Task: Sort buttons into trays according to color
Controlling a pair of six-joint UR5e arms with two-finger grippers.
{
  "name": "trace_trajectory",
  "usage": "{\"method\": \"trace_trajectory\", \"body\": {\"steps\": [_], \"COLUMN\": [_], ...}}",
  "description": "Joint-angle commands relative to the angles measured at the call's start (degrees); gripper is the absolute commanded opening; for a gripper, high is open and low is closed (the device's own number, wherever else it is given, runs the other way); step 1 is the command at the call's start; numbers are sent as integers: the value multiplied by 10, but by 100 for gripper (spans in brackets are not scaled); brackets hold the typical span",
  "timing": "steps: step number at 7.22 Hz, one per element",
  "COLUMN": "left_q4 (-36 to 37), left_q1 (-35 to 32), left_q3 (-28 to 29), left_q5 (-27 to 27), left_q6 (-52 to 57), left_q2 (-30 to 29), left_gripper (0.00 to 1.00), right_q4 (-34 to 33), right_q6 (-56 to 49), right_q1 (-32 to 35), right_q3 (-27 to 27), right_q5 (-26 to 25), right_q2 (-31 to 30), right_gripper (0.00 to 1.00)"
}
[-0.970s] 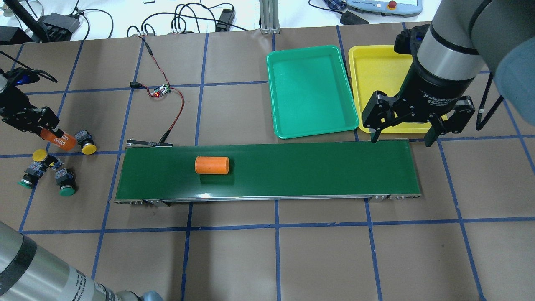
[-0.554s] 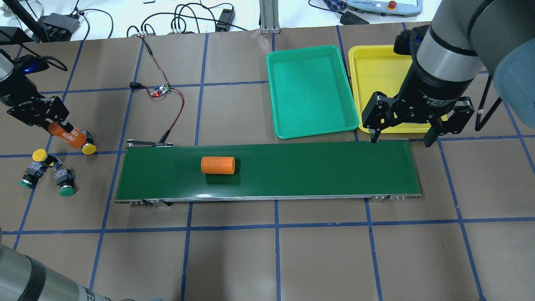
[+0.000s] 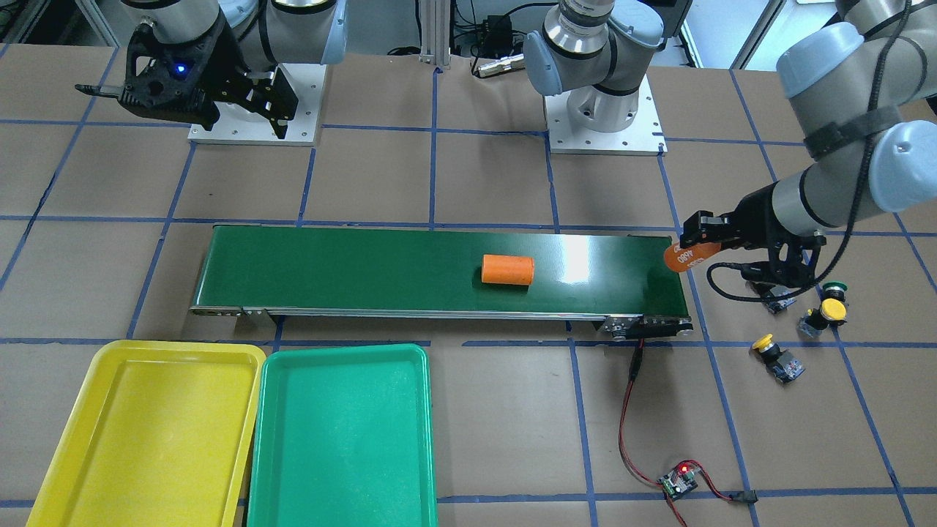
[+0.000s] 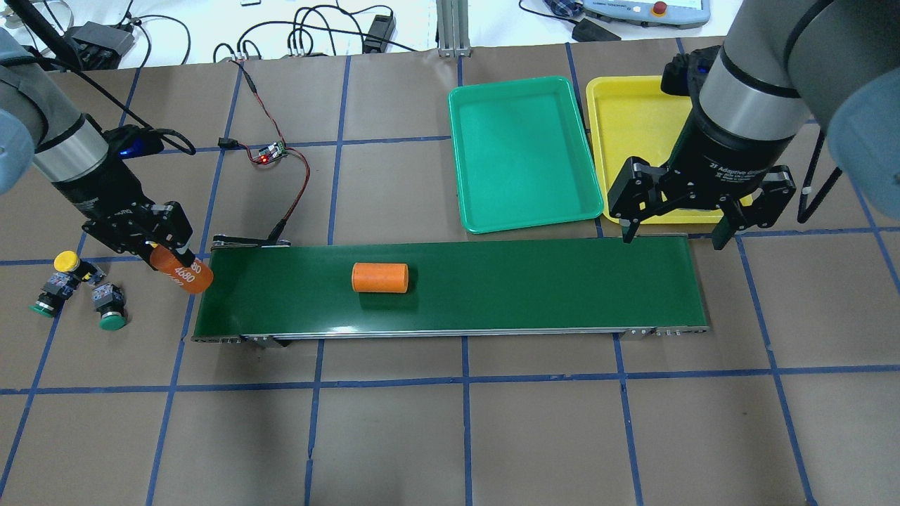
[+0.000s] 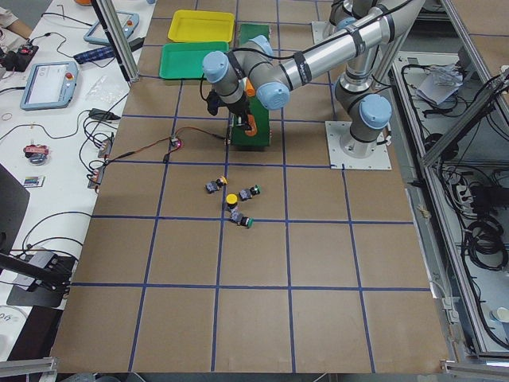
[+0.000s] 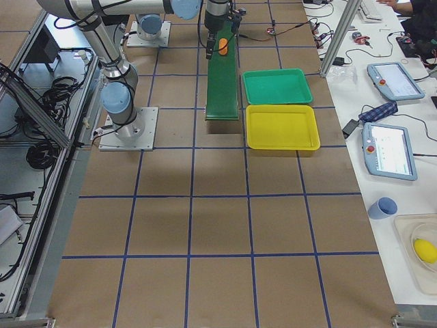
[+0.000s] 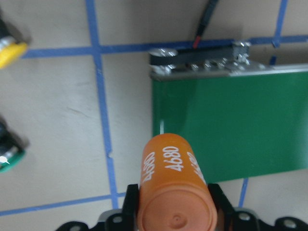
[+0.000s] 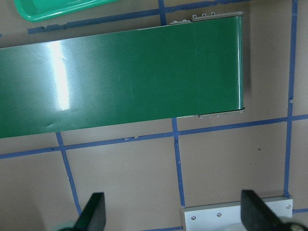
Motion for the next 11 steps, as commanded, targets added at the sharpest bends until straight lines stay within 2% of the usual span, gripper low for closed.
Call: {"method": "trace_trajectory", "body": {"steps": [1, 3, 4, 5, 6, 8, 11], "left_q4": [119, 135, 136, 138, 138, 137, 149], "left_q1": [-44, -56, -60, -75, -94, -121, -170], "left_q3": [-62, -78, -87, -93, -94, -90, -87], "left_q5": [4, 4, 4, 1, 0, -3, -3], "left_q6": [-12, -15, -42, -82, -94, -117, -193], "left_q2": [4, 12, 4, 3, 7, 15, -6], "left_gripper": [0, 0, 19, 49, 99, 100, 100], "right_q4": [0, 0, -3, -6, -5, -5, -4], "right_q6": [1, 4, 2, 3, 4, 5, 6], "right_q1": [-13, -14, -14, -14, -14, -14, -13], "right_q3": [-1, -8, -9, -2, -1, 0, -2], "right_q5": [-4, -5, -1, -3, -3, -5, -4], "right_q2": [-1, -1, -3, -4, -4, -5, -7], "right_gripper": [100, 100, 100, 100, 100, 100, 100]}}
